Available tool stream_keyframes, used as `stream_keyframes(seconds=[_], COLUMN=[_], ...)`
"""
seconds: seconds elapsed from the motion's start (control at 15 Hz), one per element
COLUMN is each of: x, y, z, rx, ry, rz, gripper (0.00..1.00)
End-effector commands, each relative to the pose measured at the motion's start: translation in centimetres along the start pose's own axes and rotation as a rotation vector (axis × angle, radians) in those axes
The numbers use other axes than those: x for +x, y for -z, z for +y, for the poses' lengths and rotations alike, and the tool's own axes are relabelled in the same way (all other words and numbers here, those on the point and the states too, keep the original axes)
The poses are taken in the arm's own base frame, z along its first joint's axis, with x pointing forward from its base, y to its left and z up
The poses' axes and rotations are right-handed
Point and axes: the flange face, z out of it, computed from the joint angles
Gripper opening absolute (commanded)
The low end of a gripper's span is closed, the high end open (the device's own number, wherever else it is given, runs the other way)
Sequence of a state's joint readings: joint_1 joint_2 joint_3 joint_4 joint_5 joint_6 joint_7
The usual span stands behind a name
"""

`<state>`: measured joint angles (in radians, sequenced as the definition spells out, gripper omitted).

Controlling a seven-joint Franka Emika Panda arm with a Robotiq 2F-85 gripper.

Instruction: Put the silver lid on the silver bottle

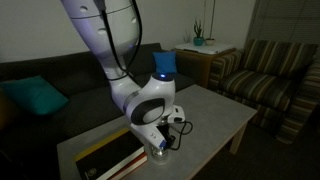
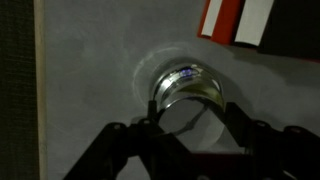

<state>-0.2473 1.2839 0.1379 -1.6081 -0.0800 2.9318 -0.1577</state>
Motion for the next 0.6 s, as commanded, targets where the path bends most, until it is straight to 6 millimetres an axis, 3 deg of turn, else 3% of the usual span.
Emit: stream_keyframes(seconds=[0.0,0.53], x=[-0.47,-0.36], y=[0.00,0.52], z=[0.04,-0.52], rx=[0.023,0.006], ry=[0.000,0.003], rz=[-0.019,-0.023], gripper=[0.43,0.43])
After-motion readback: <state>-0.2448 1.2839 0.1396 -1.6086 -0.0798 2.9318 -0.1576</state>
